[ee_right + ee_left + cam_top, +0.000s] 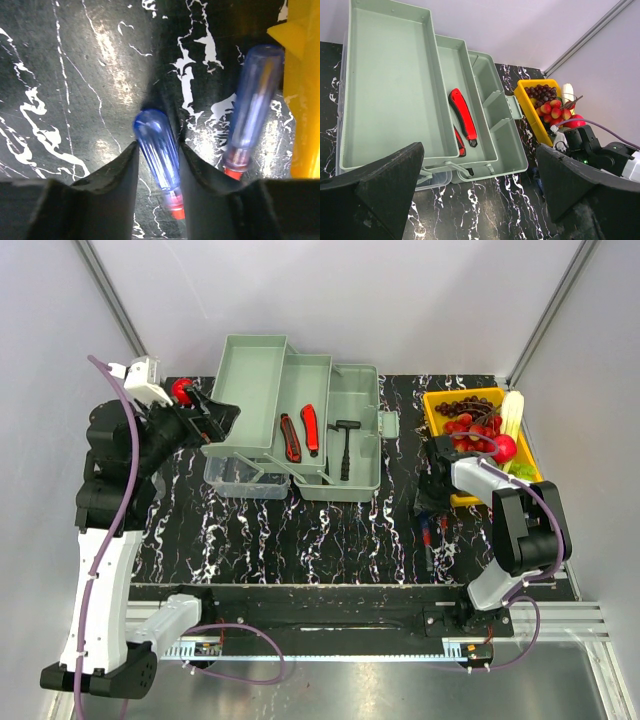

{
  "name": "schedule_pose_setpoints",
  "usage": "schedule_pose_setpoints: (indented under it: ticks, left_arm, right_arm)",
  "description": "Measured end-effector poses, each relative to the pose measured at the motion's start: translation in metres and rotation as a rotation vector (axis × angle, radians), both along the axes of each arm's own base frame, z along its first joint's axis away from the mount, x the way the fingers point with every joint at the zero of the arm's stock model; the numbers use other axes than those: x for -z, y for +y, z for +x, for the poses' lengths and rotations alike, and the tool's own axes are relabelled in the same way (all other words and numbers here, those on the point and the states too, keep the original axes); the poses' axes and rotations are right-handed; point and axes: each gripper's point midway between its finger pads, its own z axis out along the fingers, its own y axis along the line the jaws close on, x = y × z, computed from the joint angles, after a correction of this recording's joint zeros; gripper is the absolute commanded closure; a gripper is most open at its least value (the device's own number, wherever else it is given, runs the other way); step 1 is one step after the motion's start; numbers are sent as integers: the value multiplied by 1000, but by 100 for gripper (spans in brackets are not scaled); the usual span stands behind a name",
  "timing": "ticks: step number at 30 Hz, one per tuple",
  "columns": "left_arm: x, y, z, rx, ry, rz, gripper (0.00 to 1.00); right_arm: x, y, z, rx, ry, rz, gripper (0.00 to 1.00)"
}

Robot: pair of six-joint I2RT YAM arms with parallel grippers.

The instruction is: Pack the tool kit

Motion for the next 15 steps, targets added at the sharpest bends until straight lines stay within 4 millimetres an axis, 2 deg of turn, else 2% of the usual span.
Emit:
schedule_pose_setpoints:
  ticks: [7,11,15]
  left_arm:
    - [1,0,0,1,2,1,1]
    - [1,-1,0,3,1,3,1]
    - [1,-4,-1,24,0,4,1]
  right_arm:
    - [1,-3,-2,36,11,-16,82]
    - [1,-3,-2,50,12,-15,100]
    - [1,-3,-2,56,10,-12,100]
